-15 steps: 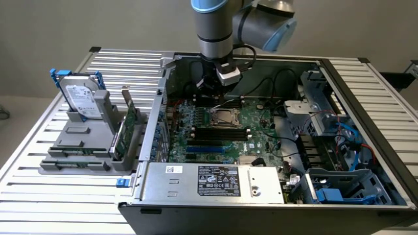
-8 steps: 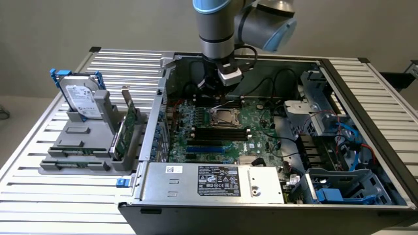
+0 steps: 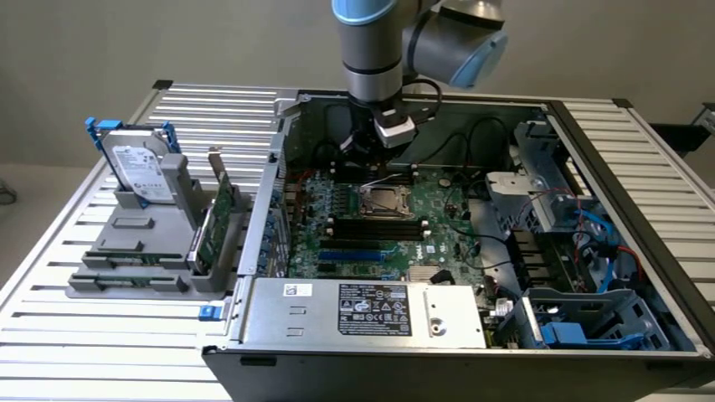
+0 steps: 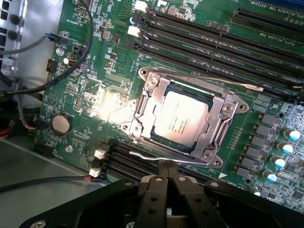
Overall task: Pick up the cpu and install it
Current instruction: 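Close the cpu cover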
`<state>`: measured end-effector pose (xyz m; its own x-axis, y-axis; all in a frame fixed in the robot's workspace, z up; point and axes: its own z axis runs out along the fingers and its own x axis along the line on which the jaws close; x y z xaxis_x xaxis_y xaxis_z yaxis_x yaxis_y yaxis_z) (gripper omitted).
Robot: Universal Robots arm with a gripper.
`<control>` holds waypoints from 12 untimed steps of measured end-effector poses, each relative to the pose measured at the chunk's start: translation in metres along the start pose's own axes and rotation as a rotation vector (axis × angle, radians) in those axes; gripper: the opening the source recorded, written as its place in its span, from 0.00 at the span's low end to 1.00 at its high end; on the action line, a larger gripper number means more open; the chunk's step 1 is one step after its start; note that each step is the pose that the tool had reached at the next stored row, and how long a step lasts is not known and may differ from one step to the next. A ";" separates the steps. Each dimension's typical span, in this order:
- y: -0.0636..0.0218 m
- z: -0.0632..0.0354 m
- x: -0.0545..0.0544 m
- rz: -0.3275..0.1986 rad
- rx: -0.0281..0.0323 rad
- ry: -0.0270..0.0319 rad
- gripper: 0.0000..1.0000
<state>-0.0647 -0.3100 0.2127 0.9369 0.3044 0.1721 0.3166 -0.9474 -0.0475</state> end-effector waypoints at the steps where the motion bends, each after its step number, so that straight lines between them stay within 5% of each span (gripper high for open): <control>1: 0.0001 0.0002 0.000 0.001 -0.0001 0.0000 0.11; 12: 0.0012 0.0027 0.003 0.010 -0.0017 0.0005 0.11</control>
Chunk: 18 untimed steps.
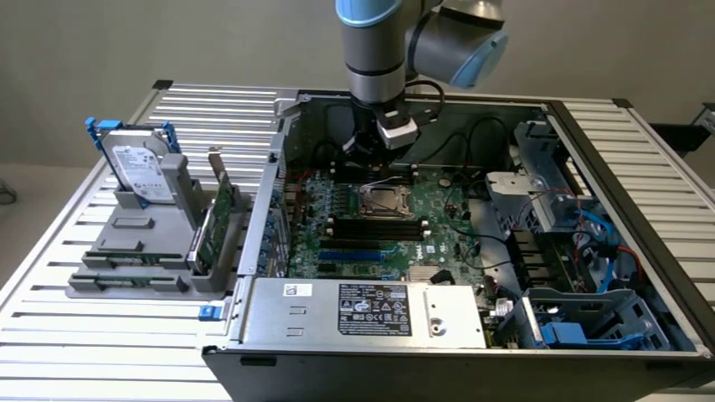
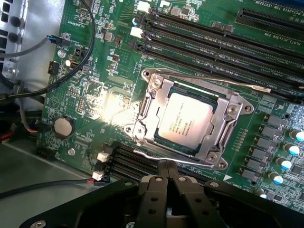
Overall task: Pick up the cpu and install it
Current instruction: 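Close the cpu cover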
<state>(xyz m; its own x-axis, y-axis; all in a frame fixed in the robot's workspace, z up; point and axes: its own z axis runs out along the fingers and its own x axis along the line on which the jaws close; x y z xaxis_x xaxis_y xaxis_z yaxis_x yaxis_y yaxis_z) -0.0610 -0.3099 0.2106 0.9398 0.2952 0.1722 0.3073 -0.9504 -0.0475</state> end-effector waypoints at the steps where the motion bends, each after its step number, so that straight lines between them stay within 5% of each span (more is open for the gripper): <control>1: 0.0000 0.0004 0.000 0.001 -0.0002 0.0000 0.11; 18: 0.0012 0.0070 0.001 0.005 -0.0015 -0.0002 0.11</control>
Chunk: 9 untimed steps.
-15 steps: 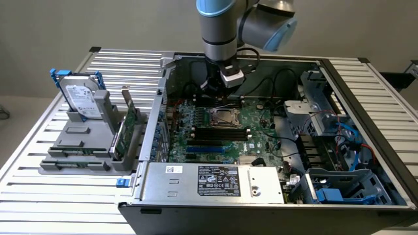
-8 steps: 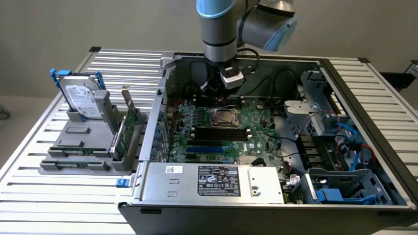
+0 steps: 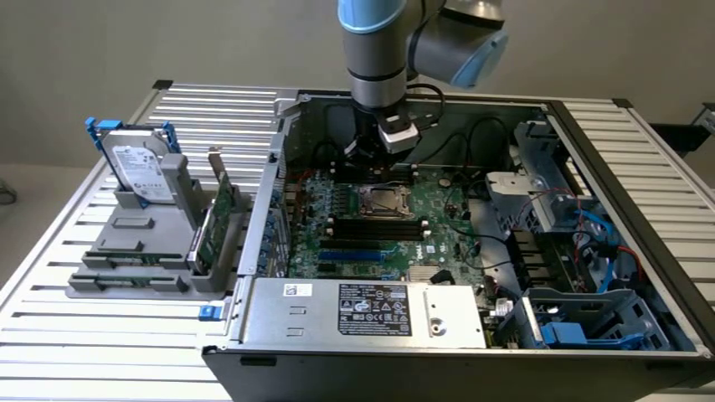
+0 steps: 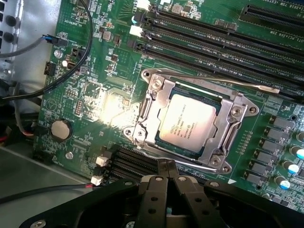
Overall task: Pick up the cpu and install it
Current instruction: 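Close the cpu cover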
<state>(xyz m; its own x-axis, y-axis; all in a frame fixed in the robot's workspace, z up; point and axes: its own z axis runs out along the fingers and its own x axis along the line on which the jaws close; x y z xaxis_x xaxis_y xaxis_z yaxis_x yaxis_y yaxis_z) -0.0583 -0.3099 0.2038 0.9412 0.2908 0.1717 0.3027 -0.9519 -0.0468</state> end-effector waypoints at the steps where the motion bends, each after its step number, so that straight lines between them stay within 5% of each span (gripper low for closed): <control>1: 0.0001 0.0002 0.000 0.000 0.0000 0.0000 0.11; 9: 0.0006 0.0020 0.001 0.001 -0.0003 0.0002 0.11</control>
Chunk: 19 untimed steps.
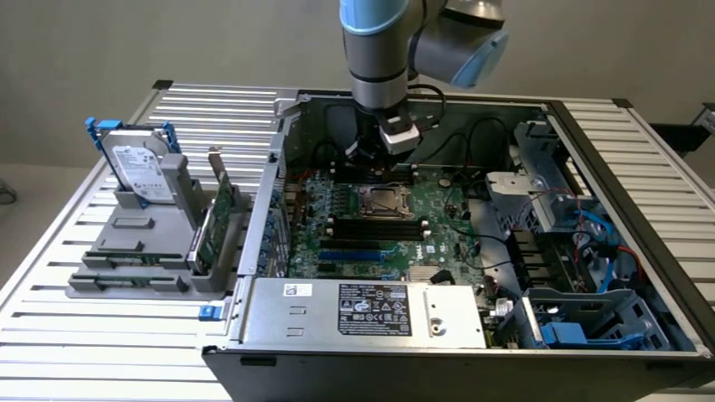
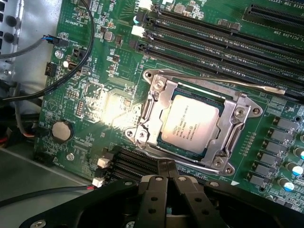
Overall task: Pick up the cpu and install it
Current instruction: 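Close the cpu cover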
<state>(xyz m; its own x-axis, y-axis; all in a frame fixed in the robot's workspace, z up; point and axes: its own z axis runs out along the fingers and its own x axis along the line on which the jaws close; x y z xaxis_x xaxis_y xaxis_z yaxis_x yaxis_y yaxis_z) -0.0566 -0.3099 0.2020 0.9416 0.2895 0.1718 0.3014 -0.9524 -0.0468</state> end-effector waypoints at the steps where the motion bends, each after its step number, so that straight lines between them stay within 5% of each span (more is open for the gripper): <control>1: 0.0001 0.0002 0.000 0.000 -0.0001 -0.0001 0.11; 19: 0.0013 0.0041 0.003 0.002 -0.0014 -0.0003 0.11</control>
<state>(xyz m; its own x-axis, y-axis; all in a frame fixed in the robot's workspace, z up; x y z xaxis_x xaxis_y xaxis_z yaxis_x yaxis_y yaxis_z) -0.0529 -0.3099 0.1983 0.9422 0.2877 0.1714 0.2993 -0.9531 -0.0457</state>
